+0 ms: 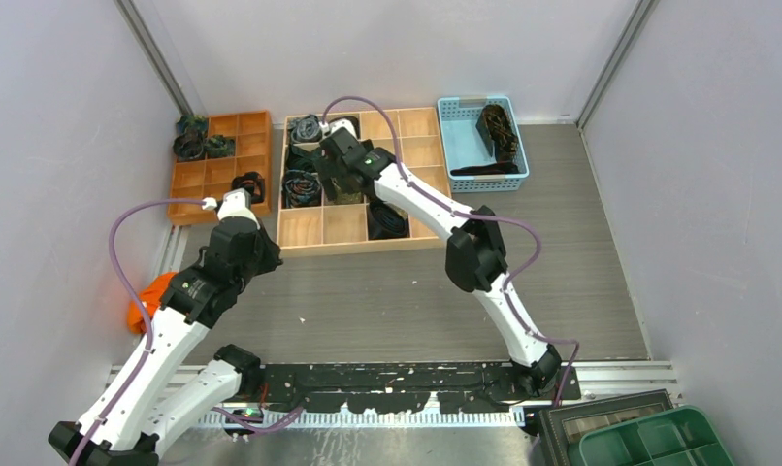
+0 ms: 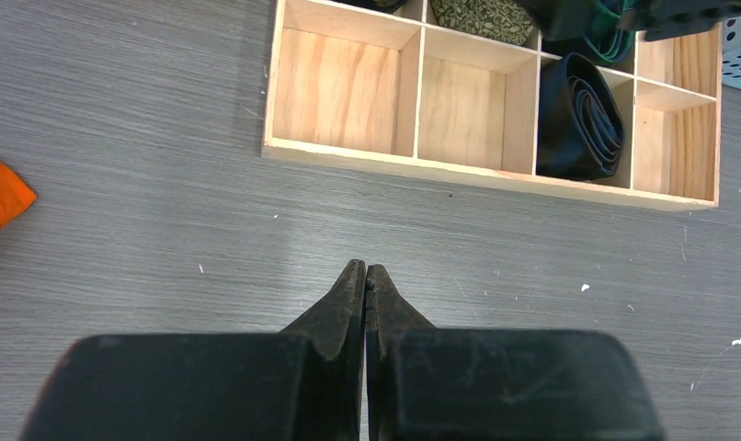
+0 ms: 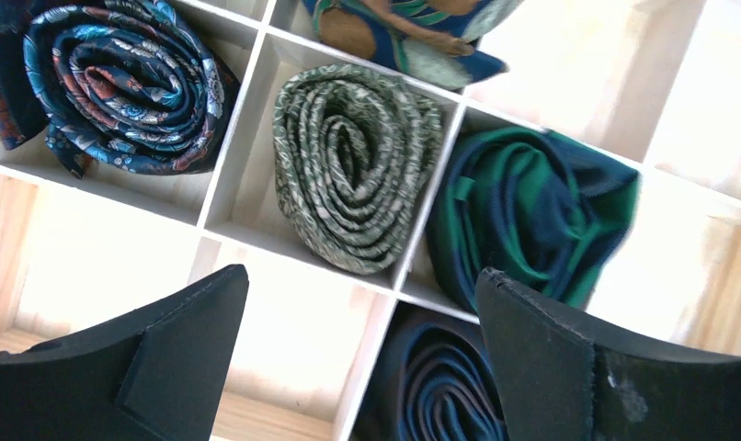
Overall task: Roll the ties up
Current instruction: Place the tie in the storage box, then reset both arms
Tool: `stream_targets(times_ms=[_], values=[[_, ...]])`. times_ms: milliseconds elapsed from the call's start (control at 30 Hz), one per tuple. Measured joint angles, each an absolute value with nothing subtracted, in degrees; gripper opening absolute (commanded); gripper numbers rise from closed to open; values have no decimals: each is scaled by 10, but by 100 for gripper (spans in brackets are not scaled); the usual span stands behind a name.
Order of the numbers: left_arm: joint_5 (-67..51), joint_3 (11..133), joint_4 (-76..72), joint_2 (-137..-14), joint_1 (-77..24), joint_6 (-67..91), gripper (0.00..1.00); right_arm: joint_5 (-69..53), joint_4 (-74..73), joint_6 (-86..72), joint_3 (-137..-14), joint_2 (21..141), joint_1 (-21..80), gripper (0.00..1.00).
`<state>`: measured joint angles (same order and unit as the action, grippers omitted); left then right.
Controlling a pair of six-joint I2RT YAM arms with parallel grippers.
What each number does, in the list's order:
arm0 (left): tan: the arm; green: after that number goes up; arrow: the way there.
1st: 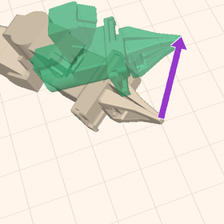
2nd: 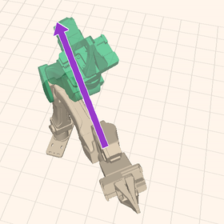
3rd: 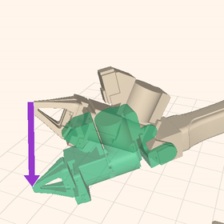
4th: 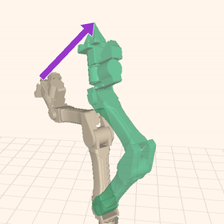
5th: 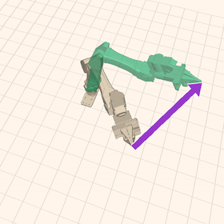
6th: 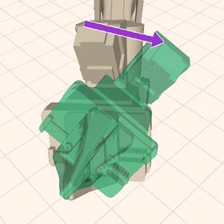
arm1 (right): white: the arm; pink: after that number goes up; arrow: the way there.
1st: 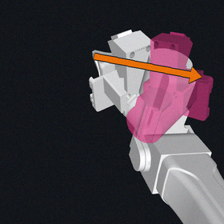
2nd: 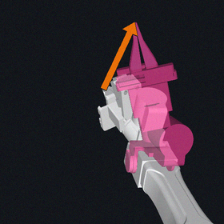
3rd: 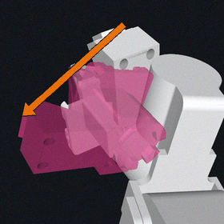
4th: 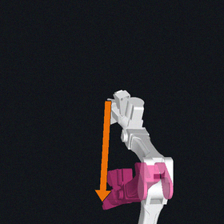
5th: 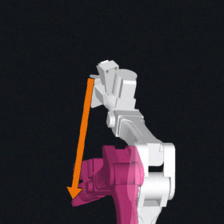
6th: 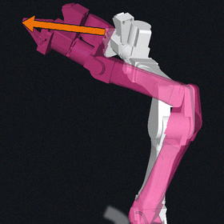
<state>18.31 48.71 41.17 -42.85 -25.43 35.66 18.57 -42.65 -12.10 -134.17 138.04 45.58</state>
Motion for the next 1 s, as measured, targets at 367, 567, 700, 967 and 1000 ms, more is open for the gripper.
stream_targets(times_ms=[367,567,700,967,1000], values=[[169,487,410,-451,-254,367,0,295,-394,-165,-1171,1171,452,100],[162,479,404,-466,-254,376,0,396,-400,-191,-1047,1095,452,100],[150,472,400,-475,-254,387,0,428,-407,-215,-971,1080,451,100],[138,470,394,-481,-254,400,0,434,-412,-242,-910,1073,451,100],[137,470,394,-481,-254,401,0,434,-412,-242,-909,1071,451,100]])
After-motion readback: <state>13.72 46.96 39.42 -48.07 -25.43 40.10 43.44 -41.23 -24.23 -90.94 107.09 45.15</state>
